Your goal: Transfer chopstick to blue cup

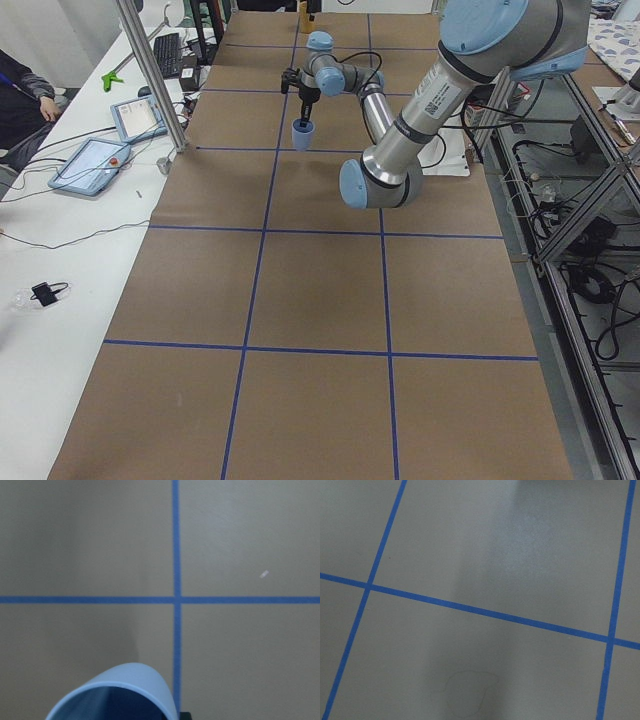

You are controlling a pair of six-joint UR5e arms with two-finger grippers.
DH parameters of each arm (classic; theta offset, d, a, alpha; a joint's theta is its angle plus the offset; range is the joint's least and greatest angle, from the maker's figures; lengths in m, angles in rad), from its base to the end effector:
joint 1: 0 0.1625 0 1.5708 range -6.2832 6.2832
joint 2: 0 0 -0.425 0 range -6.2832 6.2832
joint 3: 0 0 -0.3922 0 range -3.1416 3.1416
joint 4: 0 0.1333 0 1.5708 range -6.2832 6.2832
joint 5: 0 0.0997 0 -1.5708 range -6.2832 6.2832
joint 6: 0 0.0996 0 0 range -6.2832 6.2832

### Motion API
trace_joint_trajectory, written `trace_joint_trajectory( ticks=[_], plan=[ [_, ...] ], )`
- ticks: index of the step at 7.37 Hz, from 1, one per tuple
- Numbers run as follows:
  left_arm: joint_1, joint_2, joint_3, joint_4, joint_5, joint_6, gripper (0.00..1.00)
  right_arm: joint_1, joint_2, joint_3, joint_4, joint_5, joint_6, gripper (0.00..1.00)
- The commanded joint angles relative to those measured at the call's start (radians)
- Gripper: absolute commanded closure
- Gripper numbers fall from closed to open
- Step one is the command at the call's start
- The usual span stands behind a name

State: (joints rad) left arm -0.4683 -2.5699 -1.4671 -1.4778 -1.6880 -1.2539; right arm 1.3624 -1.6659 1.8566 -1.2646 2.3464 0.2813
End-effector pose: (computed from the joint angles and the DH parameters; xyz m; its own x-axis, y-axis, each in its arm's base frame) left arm 0.6081 -0.4439 0.0834 0.7056 -0.0101 -0.7086 0.1614 0.9759 0.1468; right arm -0.0343 -0.4693 0.5262 0.6552 -0.2169 0.7236 0.0000 0.9579 0.2871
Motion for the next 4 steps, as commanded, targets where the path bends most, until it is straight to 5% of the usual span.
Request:
trace_joint_trajectory(
  ticks=[1,4],
  plan=[
    [0.037,-0.016,0.04,-0.004,0.034,-0.007,1.0,0.0,0.0,-0.001,0.001,0.001,0.001,0.0],
    [0.051,-0.009,0.044,-0.002,0.028,-0.007,1.0,0.0,0.0,-0.002,-0.001,0.001,0.001,0.0]
  ],
)
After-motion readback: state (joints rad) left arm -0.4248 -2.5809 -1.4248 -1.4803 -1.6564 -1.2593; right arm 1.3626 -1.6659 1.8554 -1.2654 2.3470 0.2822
